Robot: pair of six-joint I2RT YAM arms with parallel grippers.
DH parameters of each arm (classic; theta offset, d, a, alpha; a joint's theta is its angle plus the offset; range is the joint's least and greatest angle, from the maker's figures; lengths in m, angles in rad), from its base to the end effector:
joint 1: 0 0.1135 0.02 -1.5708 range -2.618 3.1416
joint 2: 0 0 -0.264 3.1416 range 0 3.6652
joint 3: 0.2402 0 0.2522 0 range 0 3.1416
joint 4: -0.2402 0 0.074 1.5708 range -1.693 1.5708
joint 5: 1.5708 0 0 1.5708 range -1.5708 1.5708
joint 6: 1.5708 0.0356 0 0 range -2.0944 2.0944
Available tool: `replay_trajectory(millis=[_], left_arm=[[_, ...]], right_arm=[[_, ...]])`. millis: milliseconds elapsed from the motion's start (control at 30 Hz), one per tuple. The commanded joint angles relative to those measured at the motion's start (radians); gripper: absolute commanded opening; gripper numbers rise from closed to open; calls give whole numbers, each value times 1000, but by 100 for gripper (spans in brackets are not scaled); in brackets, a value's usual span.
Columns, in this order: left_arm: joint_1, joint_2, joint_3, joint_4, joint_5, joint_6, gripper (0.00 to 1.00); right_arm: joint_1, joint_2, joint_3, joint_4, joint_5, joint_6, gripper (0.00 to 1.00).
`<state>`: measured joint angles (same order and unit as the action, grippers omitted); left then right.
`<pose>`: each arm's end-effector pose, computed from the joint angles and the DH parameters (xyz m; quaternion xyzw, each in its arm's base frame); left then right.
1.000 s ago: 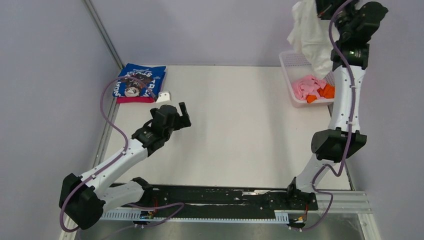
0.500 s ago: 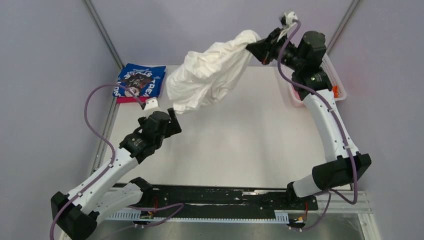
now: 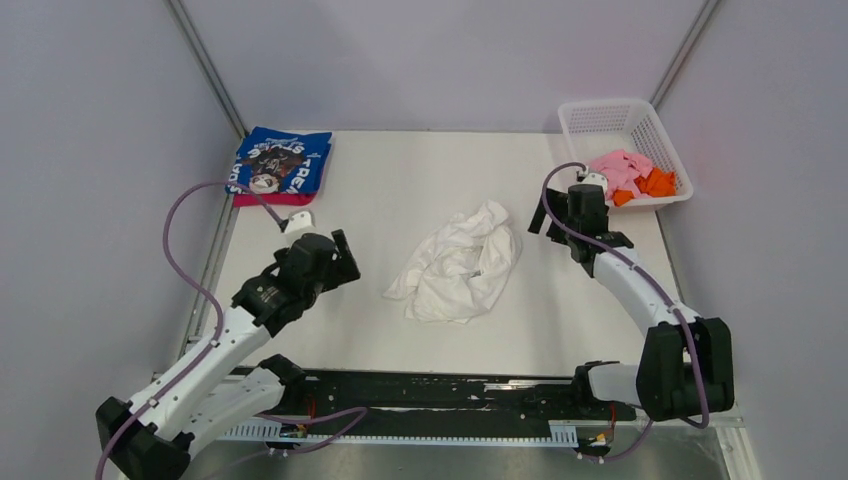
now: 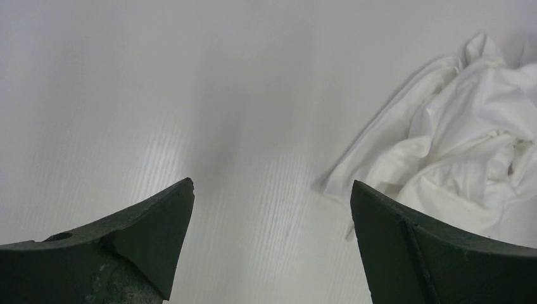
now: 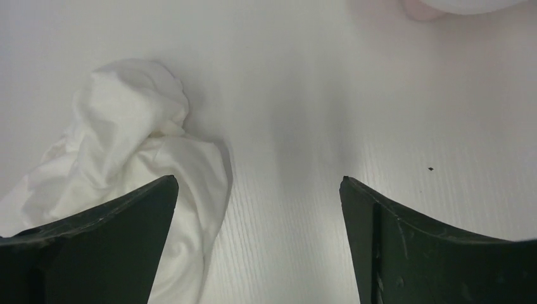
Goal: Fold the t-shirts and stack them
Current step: Move the tshirt to the center of the board, then flatten out the tshirt
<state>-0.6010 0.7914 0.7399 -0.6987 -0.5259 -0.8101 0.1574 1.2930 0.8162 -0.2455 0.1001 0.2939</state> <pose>0.1411 -0.0751 0.2772 -0.1955 0.8698 -0.0683 0.4478 0.2720 0.0396 0.2359 0.0826 0.9067 0.0475 0.4109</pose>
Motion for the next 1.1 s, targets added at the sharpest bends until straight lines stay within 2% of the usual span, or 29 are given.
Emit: replay_trajectory(millis=[0,100,167,333,500,667,800,933,1000,1033,1067], left_arm=[[-3,102,-1,173,278,103,100],[-3,231,-8,265,604,174,100],[-22,309,-30,313,730,189,100],[-169,476,-43,372,735,177,93],[-187,601,-29,528,765,134,82],[-188,717,25,553,769,140,59],[-190,794,66,555,782,148,51],[-190,825,115,522,770,157,30],[-189,812,121,506,739,159,16],[-189,796,122,499,726,158,3],[-190,786,125,477,699,157,1]], right_arm=[[5,-53,33,37,175,197,100],[4,-51,29,36,167,234,100],[4,-41,44,46,127,218,100],[4,32,95,82,-64,180,100],[5,108,134,87,-168,170,99],[5,156,148,103,-190,170,98],[5,210,174,111,-240,171,94],[5,270,216,131,-284,176,91],[6,316,241,149,-296,178,90],[7,337,259,153,-301,182,90],[7,362,276,153,-310,185,89]])
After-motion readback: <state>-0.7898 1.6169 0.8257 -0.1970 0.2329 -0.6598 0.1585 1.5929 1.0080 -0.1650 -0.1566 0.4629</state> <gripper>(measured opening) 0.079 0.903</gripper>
